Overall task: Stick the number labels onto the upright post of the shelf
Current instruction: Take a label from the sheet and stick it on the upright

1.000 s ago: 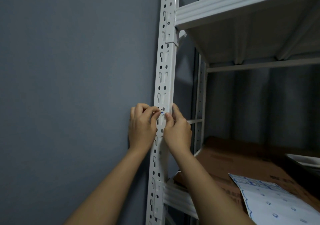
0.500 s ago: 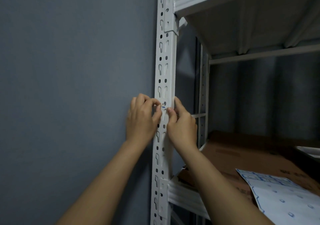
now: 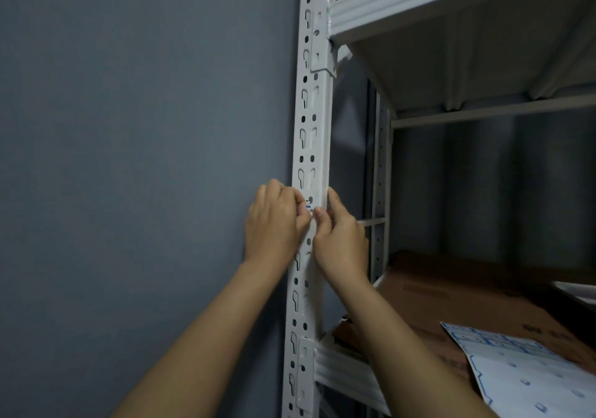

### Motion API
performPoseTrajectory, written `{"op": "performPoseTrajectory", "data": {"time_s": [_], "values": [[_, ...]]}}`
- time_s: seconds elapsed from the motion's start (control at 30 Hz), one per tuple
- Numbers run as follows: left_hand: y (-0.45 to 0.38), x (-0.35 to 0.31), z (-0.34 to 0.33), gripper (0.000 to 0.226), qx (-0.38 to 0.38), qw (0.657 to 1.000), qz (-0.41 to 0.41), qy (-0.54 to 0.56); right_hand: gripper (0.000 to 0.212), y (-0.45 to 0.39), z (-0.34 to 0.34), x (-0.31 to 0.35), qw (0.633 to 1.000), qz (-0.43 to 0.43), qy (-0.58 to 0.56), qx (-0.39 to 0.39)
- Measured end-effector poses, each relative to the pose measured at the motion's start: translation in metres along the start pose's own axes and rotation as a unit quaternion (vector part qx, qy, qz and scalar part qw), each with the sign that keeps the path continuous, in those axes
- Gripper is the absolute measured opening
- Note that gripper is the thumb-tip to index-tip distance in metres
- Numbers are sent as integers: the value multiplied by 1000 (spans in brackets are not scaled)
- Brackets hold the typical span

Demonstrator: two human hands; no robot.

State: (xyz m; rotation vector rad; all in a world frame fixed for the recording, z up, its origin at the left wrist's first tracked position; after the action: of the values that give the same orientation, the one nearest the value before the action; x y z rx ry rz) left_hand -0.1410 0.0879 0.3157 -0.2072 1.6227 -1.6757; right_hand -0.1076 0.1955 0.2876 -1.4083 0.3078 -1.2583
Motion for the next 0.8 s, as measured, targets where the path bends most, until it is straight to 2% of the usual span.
{"op": "performPoseTrajectory", "data": {"time_s": [0.1, 0.27, 0.5, 0.67, 0.8], "values": [[-2, 0, -4, 14, 38, 999, 38, -5, 46, 2, 1, 2, 1000, 0, 6, -4], [2, 1, -3, 17, 85, 995, 41, 14, 46, 3, 1, 3, 1000, -11, 2, 4], [4, 16, 2, 7, 96, 982, 102, 127, 46, 3, 0, 5, 1000, -15, -5, -1], [4, 14, 1, 4, 111, 976, 91, 165, 46, 4, 0, 4, 1000, -15, -15, -3], [6, 12, -4, 6, 96, 984, 62, 134, 46, 5, 0, 2, 1000, -13, -23, -6]]}}
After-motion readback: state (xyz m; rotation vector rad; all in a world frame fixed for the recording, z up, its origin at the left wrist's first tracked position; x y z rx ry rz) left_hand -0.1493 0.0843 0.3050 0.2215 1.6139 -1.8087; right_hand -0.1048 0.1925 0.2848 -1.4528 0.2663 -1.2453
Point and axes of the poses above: each hand's wrist, its own y-axis away from the middle knuckle, its own z-axis out of the back of the hand, x = y × z, the point moved 6 cm from there along -y, towards the middle knuckle, and after that the axes turned 12 degrees about z, right-handed, at the moved point
